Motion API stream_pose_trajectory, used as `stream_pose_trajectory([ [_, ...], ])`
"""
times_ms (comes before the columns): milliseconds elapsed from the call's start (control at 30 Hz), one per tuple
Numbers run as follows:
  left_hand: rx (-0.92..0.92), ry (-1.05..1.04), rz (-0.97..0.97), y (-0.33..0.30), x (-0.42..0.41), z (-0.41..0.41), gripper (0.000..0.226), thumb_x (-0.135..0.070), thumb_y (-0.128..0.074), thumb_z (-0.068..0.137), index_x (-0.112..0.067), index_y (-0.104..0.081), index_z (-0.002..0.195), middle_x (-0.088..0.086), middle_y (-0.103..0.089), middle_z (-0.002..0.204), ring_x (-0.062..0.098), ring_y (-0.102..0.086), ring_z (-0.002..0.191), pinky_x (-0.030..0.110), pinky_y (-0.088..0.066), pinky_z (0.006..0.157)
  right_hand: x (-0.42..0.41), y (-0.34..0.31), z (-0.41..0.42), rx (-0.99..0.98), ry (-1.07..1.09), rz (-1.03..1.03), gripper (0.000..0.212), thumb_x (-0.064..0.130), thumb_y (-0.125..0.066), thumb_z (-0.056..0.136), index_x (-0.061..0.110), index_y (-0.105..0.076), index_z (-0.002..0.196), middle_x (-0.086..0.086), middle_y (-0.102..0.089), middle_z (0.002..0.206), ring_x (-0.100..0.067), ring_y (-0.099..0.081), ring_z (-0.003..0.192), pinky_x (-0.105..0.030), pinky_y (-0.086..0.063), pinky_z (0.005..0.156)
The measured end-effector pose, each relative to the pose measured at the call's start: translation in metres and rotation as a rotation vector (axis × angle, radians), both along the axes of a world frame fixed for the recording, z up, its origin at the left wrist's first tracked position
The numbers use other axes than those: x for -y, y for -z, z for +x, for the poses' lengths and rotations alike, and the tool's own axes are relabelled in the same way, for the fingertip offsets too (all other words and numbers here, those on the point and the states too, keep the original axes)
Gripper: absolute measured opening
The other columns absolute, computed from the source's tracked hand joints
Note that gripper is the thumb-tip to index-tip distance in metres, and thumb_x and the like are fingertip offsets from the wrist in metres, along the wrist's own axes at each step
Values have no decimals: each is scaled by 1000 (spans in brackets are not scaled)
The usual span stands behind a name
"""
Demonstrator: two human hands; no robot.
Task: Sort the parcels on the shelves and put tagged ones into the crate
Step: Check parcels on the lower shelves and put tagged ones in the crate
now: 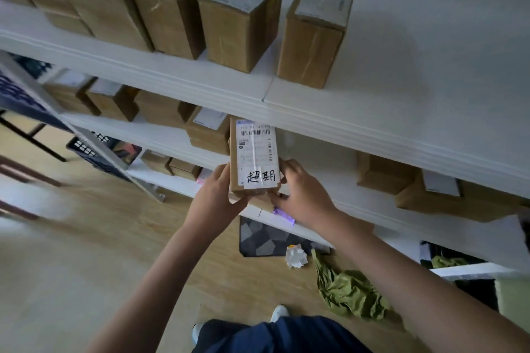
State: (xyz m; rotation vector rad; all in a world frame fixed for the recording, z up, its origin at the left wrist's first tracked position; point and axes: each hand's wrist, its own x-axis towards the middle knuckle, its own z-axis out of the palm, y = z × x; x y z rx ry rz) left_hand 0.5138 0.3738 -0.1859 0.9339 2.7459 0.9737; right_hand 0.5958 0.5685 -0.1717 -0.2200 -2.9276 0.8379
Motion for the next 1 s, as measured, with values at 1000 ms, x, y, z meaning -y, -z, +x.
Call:
stream_pose_trajectory([
  [1000,-56,-717,33,2,518,-114,76,-32,-79,80,-26,-44,147,-7,-53,134,13,-57,112,19,-45,80,503,4,-274,-27,-749,-72,65,32,-76,83,20,-48,141,4,-56,123,-15,-59,104,-29,-50,76],
])
